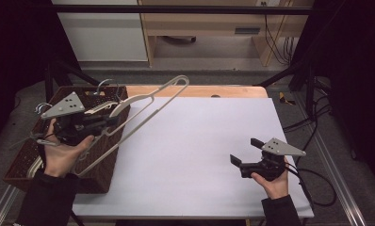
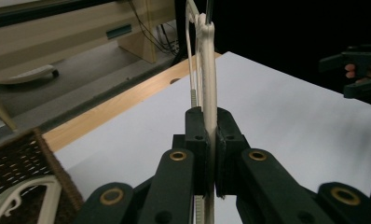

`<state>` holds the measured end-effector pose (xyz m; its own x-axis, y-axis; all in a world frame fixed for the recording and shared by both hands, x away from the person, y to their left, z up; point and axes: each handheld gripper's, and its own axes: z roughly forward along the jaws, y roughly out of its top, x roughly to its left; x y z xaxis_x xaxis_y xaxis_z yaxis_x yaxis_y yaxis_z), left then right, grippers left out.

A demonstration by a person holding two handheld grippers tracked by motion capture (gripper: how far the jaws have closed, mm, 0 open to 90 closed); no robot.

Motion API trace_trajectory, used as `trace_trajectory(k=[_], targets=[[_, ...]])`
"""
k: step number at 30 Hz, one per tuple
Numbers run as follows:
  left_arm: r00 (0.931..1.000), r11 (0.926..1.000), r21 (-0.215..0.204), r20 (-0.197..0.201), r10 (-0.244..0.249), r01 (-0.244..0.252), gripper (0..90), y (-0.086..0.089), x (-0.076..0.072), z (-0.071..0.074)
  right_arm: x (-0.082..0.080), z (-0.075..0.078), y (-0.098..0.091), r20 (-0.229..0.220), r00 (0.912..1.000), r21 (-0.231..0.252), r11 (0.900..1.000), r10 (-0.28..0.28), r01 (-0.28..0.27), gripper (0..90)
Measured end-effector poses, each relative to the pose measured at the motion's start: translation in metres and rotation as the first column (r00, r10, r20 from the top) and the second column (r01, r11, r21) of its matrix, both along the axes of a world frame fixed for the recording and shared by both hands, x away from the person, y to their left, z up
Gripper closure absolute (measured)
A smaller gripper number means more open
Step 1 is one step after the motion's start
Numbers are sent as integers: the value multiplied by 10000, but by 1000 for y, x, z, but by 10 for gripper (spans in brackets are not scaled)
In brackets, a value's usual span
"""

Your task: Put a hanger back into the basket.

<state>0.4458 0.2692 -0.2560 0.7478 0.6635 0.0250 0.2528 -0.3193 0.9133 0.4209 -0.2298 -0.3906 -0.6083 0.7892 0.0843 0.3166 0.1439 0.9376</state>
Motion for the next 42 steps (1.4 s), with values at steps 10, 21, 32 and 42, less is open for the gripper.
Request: trace_trajectory(k=[10, 21, 32, 42], targets=[[9963, 9962, 109, 90, 858, -859, 860, 48, 13, 6, 0, 0, 0, -31, 10000, -32, 10000, 12, -12, 28], [9915, 9904, 470, -78, 1302, -1297, 860, 94, 31, -10, 1, -2, 2, -90, 10000, -95, 9999, 41, -42, 33], [9801, 9781, 869, -445, 1933, -1889, 860, 121, 45, -30, 2, -3, 2, -95, 9999, -171, 9998, 75, -76, 36], [9691, 9670, 1136, -696, 2366, -2280, 860, 149, 52, -43, 2, -4, -1, -173, 9998, 67, 10000, -26, 28, 40]])
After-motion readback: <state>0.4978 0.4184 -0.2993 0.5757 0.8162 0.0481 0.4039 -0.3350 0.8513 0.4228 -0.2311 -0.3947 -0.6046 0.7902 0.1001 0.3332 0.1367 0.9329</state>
